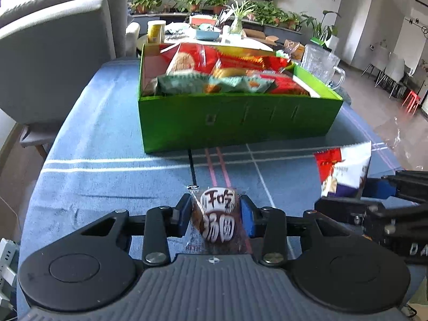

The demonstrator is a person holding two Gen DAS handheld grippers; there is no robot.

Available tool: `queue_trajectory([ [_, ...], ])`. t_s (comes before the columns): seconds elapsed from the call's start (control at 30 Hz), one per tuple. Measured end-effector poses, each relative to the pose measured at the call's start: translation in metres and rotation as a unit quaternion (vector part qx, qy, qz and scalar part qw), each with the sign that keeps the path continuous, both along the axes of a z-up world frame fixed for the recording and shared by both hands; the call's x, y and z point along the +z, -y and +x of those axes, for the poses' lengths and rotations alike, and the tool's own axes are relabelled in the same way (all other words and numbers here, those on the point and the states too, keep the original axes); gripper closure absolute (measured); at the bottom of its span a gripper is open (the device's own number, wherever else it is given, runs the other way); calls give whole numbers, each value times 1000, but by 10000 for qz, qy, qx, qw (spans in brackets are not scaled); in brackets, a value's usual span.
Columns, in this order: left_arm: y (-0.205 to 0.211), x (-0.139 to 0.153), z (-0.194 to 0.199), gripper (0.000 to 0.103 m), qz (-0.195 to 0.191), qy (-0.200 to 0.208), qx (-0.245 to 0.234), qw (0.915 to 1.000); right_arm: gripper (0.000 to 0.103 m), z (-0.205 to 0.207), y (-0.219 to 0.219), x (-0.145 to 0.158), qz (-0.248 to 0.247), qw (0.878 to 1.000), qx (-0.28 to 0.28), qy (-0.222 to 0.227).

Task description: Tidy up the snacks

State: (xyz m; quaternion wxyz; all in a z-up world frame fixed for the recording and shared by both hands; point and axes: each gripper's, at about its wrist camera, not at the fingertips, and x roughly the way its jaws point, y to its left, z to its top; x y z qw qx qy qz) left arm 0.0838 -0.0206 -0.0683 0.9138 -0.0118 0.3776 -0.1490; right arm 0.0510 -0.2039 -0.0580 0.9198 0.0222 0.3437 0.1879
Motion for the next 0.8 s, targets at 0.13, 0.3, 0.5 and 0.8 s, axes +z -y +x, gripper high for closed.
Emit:
queue_trajectory([
  [0.13, 1, 11, -2, 67, -70, 133, -36, 9999, 34, 4, 3, 9, 86, 9998, -96, 134],
  [0.3, 1, 24, -3, 67, -82, 315, -50, 9995, 34, 8, 5, 18, 159, 9994, -141, 273],
  [0.5, 1, 37, -4, 67, -113, 515, -78, 9986, 34, 11, 6, 28, 209, 9986, -170, 446],
  [0.8, 7, 57, 6, 68, -84, 780, -141, 9968, 34, 23, 6, 47, 279, 9968, -202, 728],
])
